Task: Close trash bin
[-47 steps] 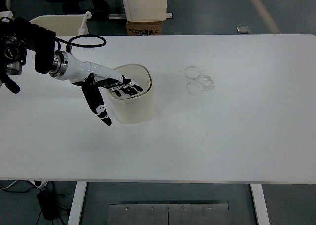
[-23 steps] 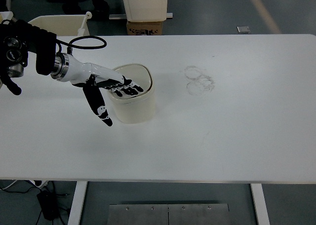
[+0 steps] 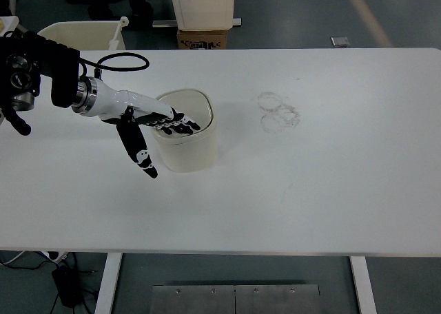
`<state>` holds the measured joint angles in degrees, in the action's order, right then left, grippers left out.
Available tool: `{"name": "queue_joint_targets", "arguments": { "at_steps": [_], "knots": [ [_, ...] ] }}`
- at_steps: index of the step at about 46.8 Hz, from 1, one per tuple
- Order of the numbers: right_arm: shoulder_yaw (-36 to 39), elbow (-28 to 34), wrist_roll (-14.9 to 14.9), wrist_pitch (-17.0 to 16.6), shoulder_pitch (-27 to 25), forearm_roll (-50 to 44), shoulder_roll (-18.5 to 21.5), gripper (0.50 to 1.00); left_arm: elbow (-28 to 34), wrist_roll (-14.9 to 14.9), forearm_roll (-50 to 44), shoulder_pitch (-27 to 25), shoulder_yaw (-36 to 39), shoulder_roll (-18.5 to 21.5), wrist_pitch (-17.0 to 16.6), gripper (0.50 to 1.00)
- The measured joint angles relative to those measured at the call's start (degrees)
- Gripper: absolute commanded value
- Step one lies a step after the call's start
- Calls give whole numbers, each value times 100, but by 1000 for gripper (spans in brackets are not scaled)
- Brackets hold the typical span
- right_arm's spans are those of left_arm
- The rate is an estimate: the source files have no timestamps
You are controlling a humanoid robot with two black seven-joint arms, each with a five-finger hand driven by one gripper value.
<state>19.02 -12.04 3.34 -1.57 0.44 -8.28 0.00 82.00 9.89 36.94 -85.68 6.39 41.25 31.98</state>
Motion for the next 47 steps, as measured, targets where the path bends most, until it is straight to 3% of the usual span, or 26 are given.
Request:
{"name": "queue_joint_targets", "arguments": {
  "at_steps": [14,25,35,47],
  "knots": [
    [-1,0,1,0,1,-4,0,993,-7,-3,-125,-522,-111,70,47,1000],
    [1,0,1,0,0,-4,0,993,-183,-8,-474,-564,-682,72,3,1000],
    [3,0,2,-2,0,-1,0,993,-767,-40,-1678,-466,-1589,64,-157,1000],
    [0,0,2,-2,0,-5,0,993,-1755,-96,-2719,-419,-2084,94,-249,1000]
  ]
}}
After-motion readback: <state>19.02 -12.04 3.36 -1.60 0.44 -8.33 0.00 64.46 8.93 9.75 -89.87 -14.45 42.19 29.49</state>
